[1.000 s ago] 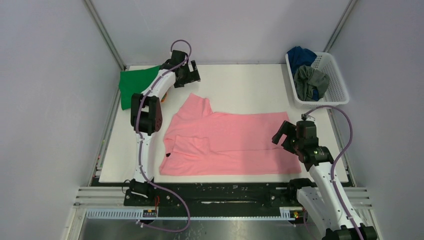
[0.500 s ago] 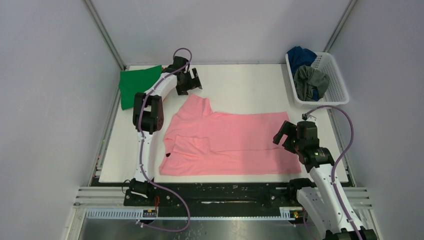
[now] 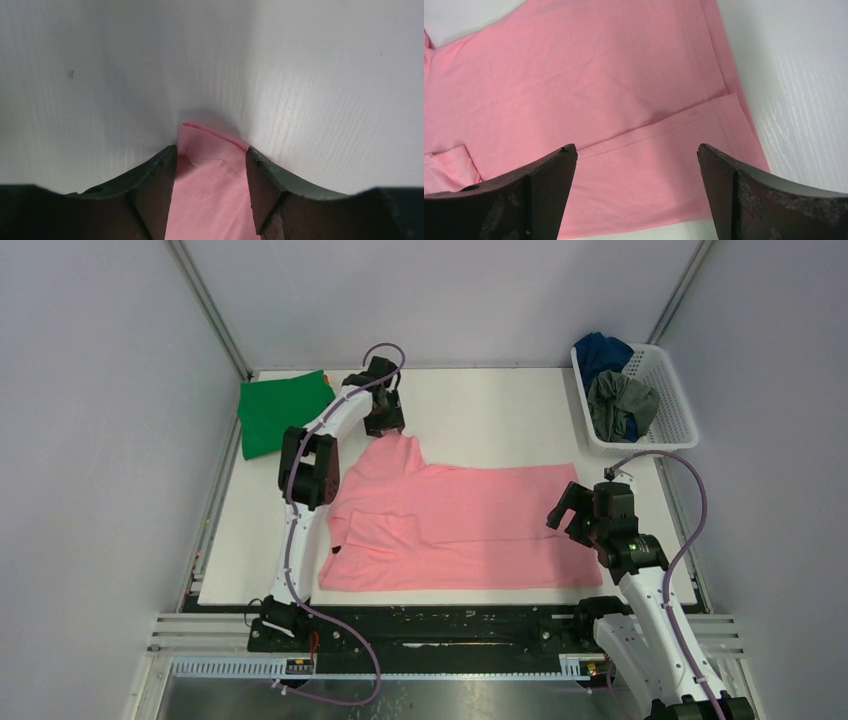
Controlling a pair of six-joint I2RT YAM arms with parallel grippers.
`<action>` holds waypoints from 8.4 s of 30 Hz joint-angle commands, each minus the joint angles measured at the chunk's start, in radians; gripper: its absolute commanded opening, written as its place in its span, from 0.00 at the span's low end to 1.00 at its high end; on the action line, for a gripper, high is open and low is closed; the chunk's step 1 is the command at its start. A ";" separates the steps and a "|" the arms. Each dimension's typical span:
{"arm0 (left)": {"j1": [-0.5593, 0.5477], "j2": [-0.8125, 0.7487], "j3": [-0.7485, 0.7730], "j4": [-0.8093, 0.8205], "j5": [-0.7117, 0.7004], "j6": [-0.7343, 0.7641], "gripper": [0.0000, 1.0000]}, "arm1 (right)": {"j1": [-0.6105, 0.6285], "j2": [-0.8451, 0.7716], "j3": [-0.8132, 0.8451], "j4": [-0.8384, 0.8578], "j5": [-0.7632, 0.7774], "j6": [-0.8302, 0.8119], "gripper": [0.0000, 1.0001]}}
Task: Fold and stack the t-shirts
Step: Grab the side of the flattened tshirt furthest away from the robot with both arms, then fold the other side of the tshirt into a rectangle
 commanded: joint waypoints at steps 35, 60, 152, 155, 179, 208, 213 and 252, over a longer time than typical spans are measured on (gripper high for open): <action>-0.112 -0.451 -0.469 0.300 -0.031 0.172 0.00 | -0.013 1.454 1.280 -0.365 0.426 -0.036 0.80; -0.147 -0.621 -0.666 0.359 0.023 0.144 0.00 | -0.028 1.375 1.121 -0.159 -0.331 -1.134 0.79; -0.280 -1.297 -1.350 0.473 -0.023 0.013 0.00 | 0.152 0.806 0.417 -0.047 0.071 -1.435 0.00; -0.293 -1.374 -1.420 0.454 -0.033 -0.025 0.00 | 0.151 0.757 0.371 -0.016 0.134 -1.427 0.00; -0.328 -1.815 -1.649 0.198 -0.031 -0.302 0.00 | 0.221 0.582 0.186 -0.024 0.367 -1.163 0.00; -0.419 -1.507 -1.426 0.328 -0.013 -0.290 0.99 | 0.237 -0.239 0.007 0.376 0.358 -0.194 1.00; -0.281 -1.265 -1.398 0.518 0.205 -0.239 0.99 | 0.237 -0.032 0.091 0.197 0.087 -0.075 1.00; -0.492 -1.490 -1.583 0.554 0.145 -0.425 0.99 | 0.237 0.078 -0.042 0.243 0.033 0.037 0.99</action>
